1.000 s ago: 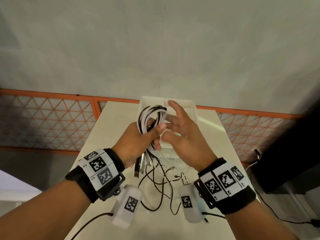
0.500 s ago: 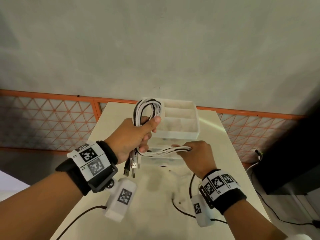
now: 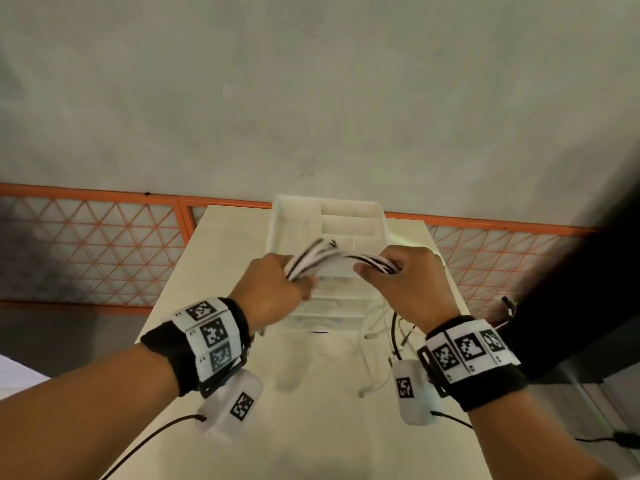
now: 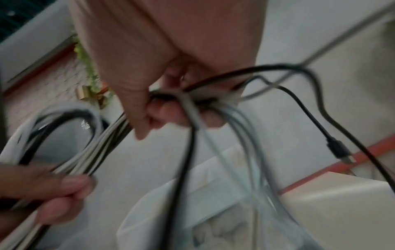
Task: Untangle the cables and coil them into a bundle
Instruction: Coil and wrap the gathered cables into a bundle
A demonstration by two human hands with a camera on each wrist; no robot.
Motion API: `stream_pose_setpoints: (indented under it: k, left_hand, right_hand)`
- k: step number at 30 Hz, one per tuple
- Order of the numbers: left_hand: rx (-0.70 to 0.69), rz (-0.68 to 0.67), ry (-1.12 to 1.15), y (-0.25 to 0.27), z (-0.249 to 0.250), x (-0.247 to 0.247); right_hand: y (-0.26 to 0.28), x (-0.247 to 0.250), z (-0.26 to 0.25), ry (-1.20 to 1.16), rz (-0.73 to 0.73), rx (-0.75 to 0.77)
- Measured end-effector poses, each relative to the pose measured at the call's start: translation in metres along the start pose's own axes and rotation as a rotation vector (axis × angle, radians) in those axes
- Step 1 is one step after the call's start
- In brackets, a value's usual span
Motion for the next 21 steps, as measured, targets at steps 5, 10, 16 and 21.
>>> stream_pose_setpoints:
  k: [5, 10, 16, 21]
  left_hand:
    - [0.2, 0.055, 0.314, 0.0, -0.025, 0.004]
    - [0.149, -0.137, 0.265, 0.015, -0.006, -0.027]
    - [0.164, -0.131, 0.47, 0.018, 0.007, -0.031]
    - [0.257, 0.157, 0.687, 0.013, -0.013, -0.004]
  right_hand:
    - [0.018, -0.018, 0.007, -0.221, -0.18, -0.042]
    - [0.035, -0.037, -0.031, -0.445, -0.039, 0.094]
    - [0.065, -0.084, -0.059, -0.193, -0.142, 0.405]
    - [0.077, -0.094, -0.046, 0.004, -0.162, 0.497]
Point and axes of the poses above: each hand's wrist, its own y-axis away from the middle knuckle, its own x-axis out of the back of the hand, z = x × y, the point moved 8 cm from there along -y, towards the middle knuckle, and after that the axes turned 8 degrees about -x, right-handed, at the moved point
